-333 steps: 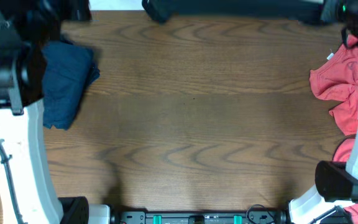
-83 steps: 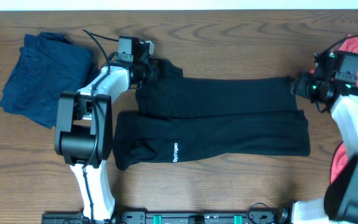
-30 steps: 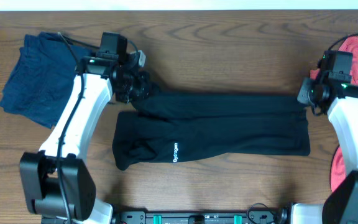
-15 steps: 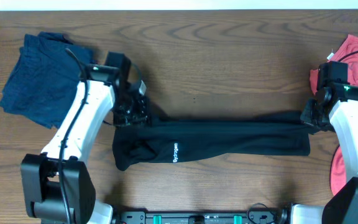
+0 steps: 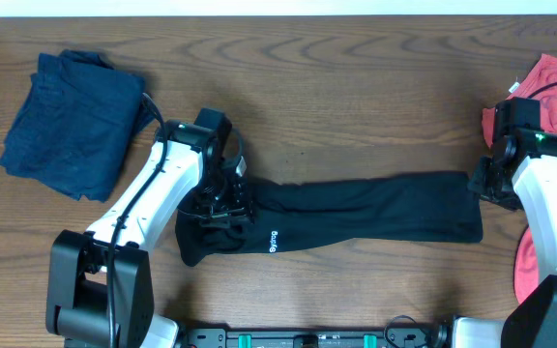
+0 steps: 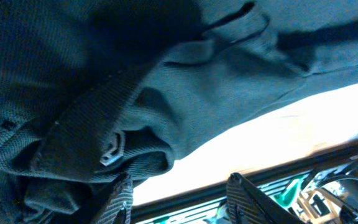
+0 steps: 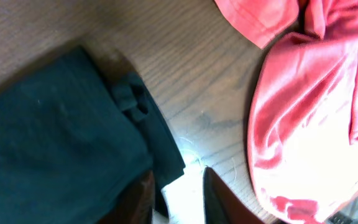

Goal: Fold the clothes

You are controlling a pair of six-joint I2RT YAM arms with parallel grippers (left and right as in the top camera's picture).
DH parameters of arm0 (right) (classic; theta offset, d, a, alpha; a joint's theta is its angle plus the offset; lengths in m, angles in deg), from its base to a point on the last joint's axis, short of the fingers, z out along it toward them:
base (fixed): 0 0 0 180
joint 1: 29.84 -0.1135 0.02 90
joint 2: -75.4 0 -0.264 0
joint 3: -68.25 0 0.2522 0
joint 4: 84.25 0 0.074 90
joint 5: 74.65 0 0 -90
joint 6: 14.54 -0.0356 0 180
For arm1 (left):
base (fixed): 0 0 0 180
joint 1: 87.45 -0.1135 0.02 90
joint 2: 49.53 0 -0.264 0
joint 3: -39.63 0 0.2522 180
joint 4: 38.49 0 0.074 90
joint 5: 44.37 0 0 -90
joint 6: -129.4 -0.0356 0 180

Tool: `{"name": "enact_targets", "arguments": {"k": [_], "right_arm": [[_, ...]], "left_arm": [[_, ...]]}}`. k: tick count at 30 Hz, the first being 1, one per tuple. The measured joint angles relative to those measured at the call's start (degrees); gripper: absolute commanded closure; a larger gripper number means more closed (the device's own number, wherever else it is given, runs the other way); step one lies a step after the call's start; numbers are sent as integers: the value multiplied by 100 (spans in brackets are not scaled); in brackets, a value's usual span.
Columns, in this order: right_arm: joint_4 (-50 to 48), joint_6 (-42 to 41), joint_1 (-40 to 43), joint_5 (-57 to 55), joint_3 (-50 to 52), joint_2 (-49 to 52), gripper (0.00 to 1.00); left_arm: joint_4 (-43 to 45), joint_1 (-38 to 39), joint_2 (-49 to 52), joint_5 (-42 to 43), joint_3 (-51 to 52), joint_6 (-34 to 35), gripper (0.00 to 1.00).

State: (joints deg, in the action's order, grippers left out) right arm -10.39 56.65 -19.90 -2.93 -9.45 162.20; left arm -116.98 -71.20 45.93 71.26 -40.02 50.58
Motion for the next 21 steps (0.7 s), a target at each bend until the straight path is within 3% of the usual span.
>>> {"name": "enact_targets", "arguments": {"k": [7,15,21], "right_arm": [[-2,-2,0,149,0,0,69],[-46,304,0,1019,26,11,73],[-271,413,0,1211,411,197,53]], "left_arm": [[-2,0,0,-39,-2,0,51],[223,0,-22,-44,-337,68,77],[452,4,-195,-48,-369,61,79]]}}
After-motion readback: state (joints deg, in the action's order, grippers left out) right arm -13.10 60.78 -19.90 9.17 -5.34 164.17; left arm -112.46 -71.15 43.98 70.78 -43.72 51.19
